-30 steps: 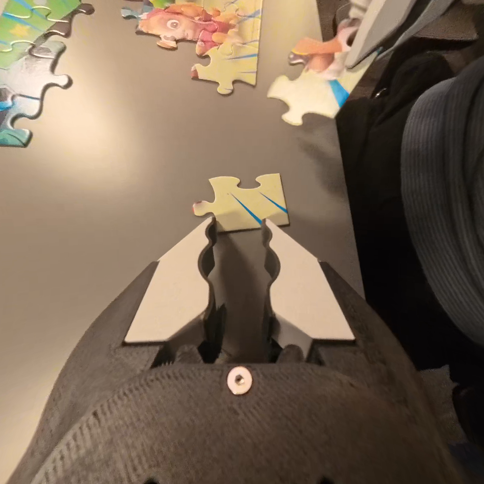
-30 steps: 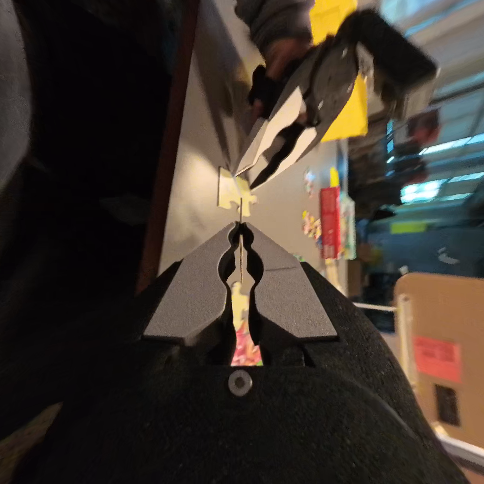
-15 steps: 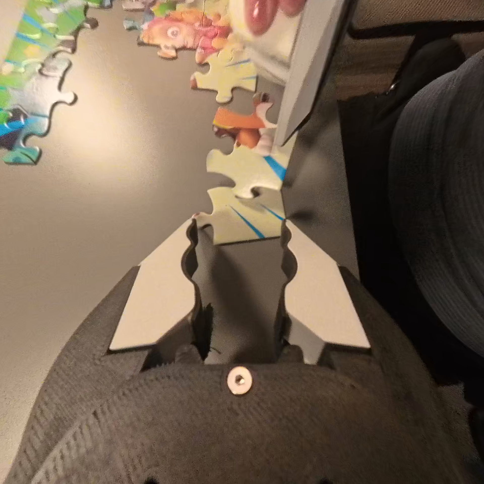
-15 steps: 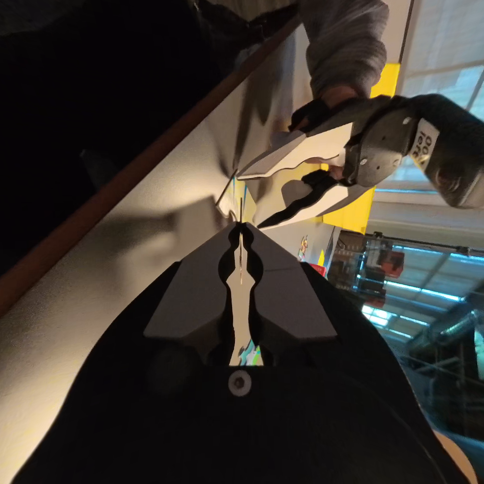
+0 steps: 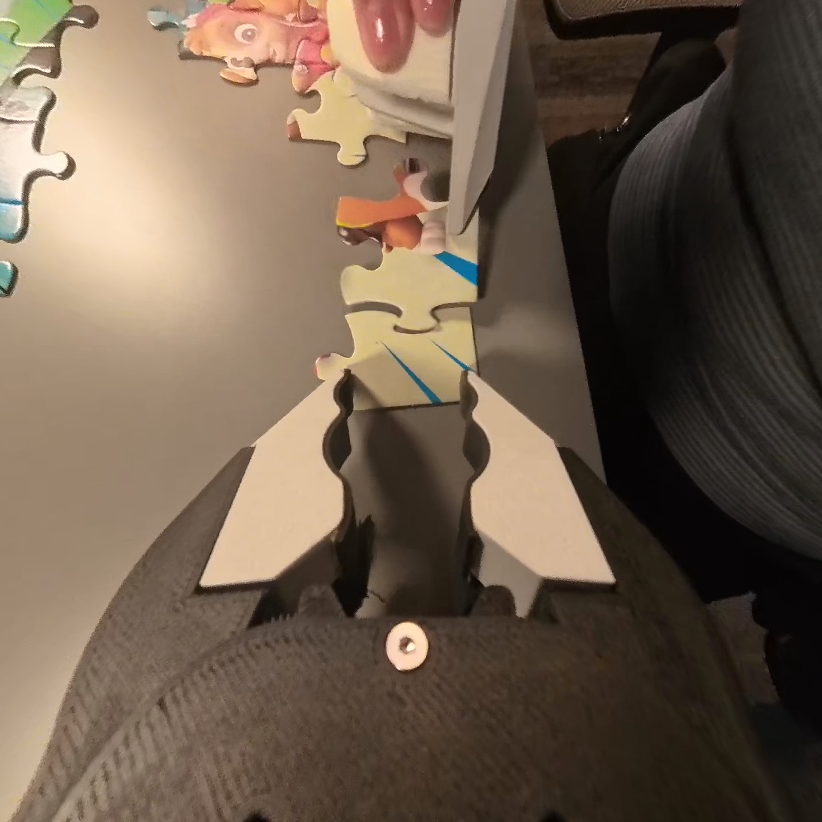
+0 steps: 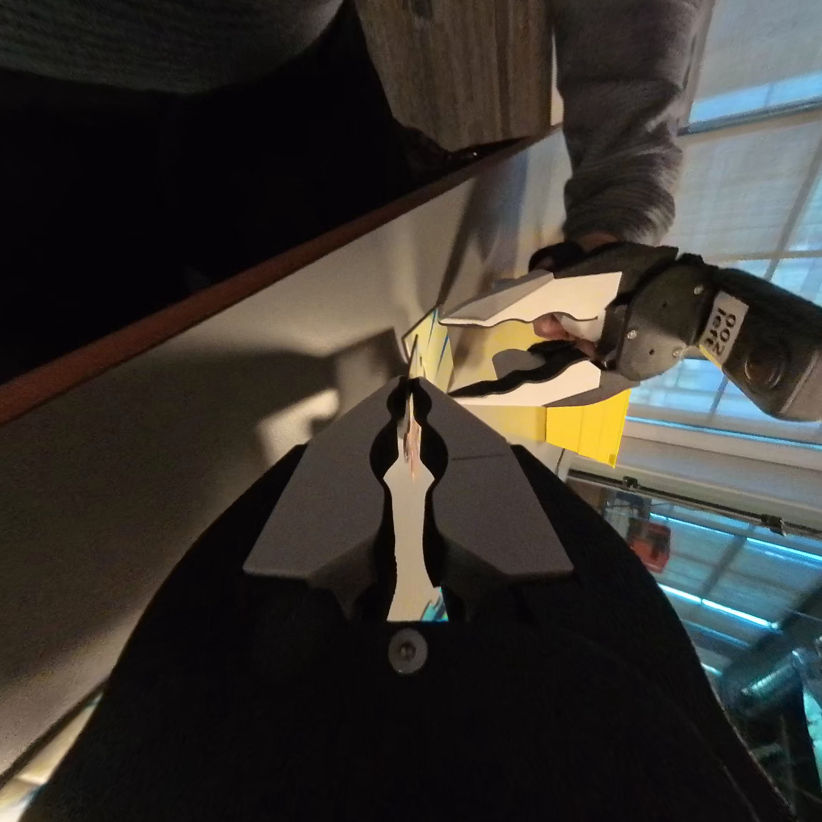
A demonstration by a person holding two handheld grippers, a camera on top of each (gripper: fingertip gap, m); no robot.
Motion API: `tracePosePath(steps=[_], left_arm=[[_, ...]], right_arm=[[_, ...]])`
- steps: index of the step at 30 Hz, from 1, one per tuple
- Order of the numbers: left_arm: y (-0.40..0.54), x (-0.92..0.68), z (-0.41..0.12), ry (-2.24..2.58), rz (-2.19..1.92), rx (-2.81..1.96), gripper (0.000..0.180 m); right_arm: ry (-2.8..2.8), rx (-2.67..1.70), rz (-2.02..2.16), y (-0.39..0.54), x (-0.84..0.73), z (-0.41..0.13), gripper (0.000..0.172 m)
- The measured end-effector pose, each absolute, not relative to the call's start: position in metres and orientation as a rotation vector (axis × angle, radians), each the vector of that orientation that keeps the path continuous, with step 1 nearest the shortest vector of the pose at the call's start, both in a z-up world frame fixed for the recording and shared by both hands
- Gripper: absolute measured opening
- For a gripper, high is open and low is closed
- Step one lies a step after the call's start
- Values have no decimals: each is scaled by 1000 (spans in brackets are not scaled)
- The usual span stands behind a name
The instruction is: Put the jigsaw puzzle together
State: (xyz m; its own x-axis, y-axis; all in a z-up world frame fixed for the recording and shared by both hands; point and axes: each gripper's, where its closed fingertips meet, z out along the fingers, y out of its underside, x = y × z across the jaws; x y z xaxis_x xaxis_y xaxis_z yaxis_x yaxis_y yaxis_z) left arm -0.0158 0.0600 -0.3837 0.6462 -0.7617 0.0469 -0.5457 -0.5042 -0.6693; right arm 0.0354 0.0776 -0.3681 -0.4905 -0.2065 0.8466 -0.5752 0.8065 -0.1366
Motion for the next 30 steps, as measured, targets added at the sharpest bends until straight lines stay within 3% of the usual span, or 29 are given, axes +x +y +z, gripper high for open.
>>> tracePosePath(steps=[16,22,24,26,30], left_arm=[[62,-18,-384,1021,-457,-2265,42],[62,-18,-384,1026,-456,-2272,42],[62,-18,-384,1029,-455,-2273,41],[62,-18,-384,1030,-453,-2275,41],[62,-18,-384,1028,-451,-2279,41]], right_arm=[[-2242,538,577,81,37,-379,9],[-2336,393,683,83,41,-368,40],[-2344,281,750,85,38,-358,36],[-2336,51,834,87,26,-345,0],[-2456,-370,837,85,11,-362,0]])
